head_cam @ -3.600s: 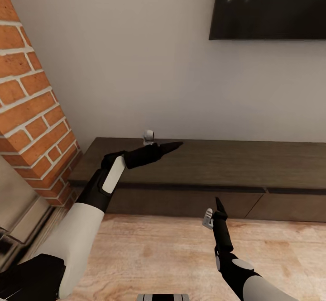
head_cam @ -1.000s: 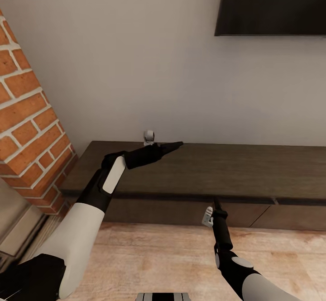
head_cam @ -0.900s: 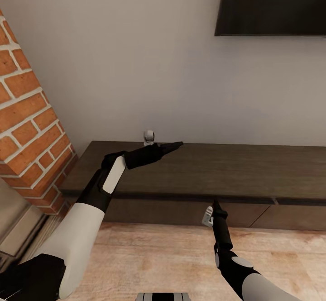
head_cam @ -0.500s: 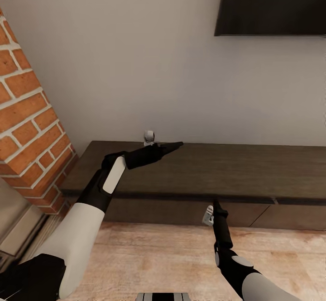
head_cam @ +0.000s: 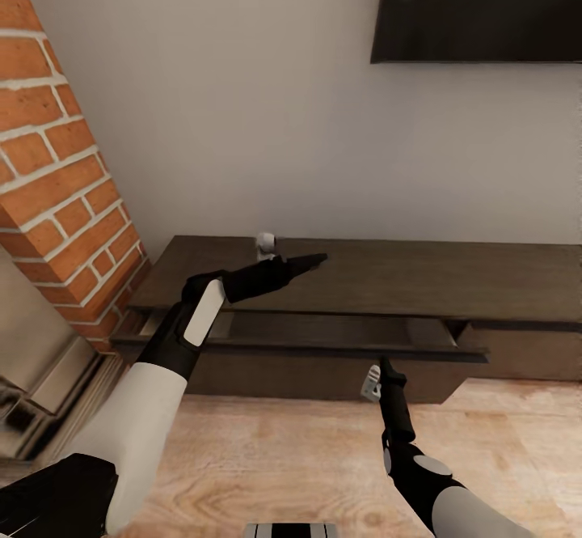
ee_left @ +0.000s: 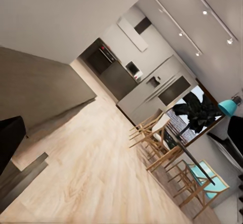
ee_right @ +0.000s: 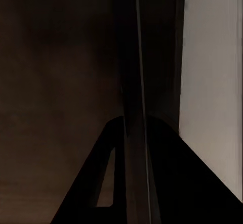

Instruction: Place each of the two pumpkins and all three candles from the living room inside a cabinet in the living room (use any cabinet), then make sure every cabinet is closed, and position the cauldron so it is next to a table in the living room.

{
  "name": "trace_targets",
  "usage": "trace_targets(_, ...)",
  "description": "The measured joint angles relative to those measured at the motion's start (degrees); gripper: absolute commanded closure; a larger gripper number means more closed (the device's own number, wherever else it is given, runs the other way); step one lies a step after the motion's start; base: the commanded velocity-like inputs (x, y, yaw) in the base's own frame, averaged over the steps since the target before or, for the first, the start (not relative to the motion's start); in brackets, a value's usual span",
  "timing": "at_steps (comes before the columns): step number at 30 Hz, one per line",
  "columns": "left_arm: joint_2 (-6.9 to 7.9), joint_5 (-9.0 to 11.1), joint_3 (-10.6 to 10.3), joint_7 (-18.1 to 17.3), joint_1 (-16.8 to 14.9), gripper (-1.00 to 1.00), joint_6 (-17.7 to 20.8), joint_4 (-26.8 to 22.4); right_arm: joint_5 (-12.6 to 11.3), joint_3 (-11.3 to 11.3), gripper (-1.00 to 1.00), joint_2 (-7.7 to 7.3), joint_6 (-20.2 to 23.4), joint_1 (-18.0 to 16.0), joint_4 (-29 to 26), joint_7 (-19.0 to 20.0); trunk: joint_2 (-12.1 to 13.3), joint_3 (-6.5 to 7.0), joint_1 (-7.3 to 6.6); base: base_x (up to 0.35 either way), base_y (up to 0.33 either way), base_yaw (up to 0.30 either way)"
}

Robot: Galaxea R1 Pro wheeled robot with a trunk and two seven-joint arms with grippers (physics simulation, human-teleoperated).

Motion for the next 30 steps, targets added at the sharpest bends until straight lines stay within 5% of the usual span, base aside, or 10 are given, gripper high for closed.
trace_targets(8, -0.04, 0.00, 0.00, -0.01, 0.00, -1.00, 0.00, 0.00, 0.08, 0.11, 1.00, 0.00, -0.35, 0.00, 0.17, -0.27, 0.00, 0.00, 0.00, -0.333, 0.000, 0.000)
trace_targets(21, 0.00, 0.00, 0.03, -0.06, 0.00, -1.00, -0.02, 0.08, -0.05, 0.15, 1.00, 0.00, -0.58, 0.02, 0.26, -0.45, 0.00, 0.00, 0.00, -0.011, 0.000, 0.000)
trace_targets(30, 0.00, 0.03, 0.00, -0.08, 0.00, -1.00, -0.01, 0.02, 0.05, 0.48, 1.00, -0.05, -0.58, 0.01, 0.24, -0.40, 0.00, 0.00, 0.00, -0.258, 0.000, 0.000)
